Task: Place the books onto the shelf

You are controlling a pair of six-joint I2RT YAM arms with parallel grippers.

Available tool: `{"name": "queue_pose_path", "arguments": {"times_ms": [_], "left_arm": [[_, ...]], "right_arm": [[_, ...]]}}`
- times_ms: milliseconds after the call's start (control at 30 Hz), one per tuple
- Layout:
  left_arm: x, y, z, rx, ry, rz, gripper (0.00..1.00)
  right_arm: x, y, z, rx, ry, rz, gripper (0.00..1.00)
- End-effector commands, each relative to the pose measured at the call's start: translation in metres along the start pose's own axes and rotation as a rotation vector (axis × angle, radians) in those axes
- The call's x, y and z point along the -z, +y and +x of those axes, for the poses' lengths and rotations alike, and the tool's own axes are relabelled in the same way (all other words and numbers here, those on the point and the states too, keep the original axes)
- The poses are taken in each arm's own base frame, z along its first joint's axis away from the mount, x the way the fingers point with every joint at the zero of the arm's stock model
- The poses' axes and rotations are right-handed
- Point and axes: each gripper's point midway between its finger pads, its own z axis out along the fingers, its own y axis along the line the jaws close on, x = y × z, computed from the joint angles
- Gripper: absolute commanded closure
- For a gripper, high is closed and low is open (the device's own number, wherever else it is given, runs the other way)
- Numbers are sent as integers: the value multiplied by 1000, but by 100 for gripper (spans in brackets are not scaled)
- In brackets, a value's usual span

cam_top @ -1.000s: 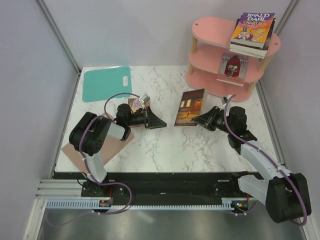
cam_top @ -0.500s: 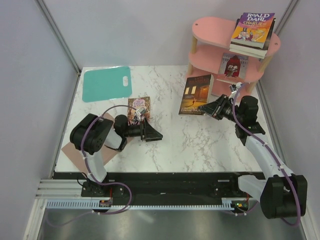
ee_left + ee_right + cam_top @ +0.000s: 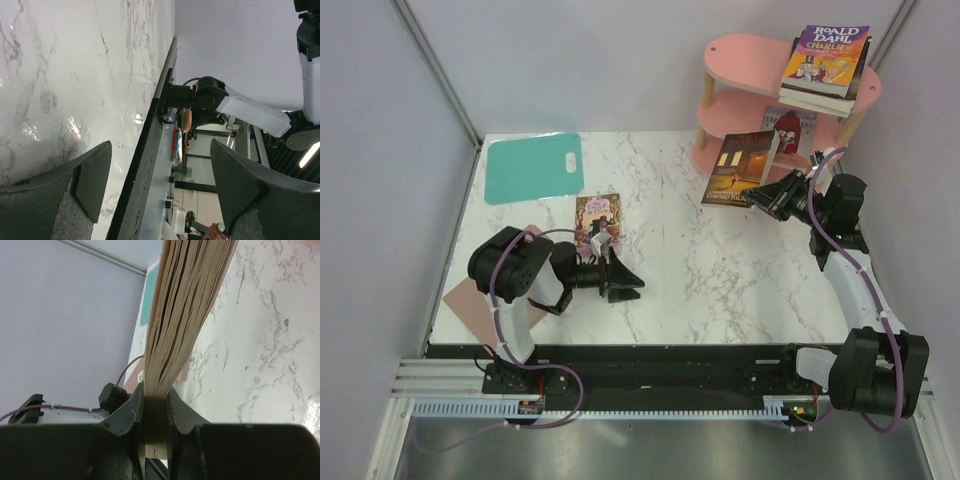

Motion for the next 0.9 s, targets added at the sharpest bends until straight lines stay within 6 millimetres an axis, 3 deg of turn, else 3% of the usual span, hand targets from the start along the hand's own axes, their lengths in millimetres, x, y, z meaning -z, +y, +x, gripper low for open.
{"name": "queue_pose_path", "arguments": {"times_ms": [0,67,133,167,200,233,267,300,333,367,567,600,700,867], "left_arm": [[4,-51,-13,-359,-82,167,14],[4,-55,-14,-369,-85,169,1],[5,-65,-17,-423,-86,170,0],[3,-50,-17,-399,-68,103,0],[1,-51,-22,-422,-69,75,0],[2,-67,-29,-498,-100,60,0],[4,-36,-22,-454,-48,-87,0],[2,-52,-38,-535,-69,-119,0],[3,-50,-47,-562,-101,-203,0],[7,-64,-53,-656,-118,-229,0],[40,-95,-100,-688,-264,-538,0],[54,-84,-106,-657,-301,-655,0],[80,-85,-122,-647,-402,-821,0],[115,-74,-123,-613,-468,-1014,0]], "right_arm": [[9,34,-33,122,-47,-99,100],[9,31,-37,113,-43,-99,100],[10,26,-47,109,-54,-91,100],[11,26,-49,110,-49,-97,100],[13,24,-53,107,-58,-91,100],[12,20,-55,102,-56,-87,100],[13,18,-58,99,-56,-87,100],[15,15,-62,97,-65,-81,100],[15,11,-63,91,-65,-74,100],[15,8,-65,88,-66,-71,100],[21,-5,-81,69,-99,-71,100],[22,-7,-83,63,-103,-75,100],[22,-8,-92,44,-124,-90,100],[20,-10,-107,31,-138,-100,100]]}}
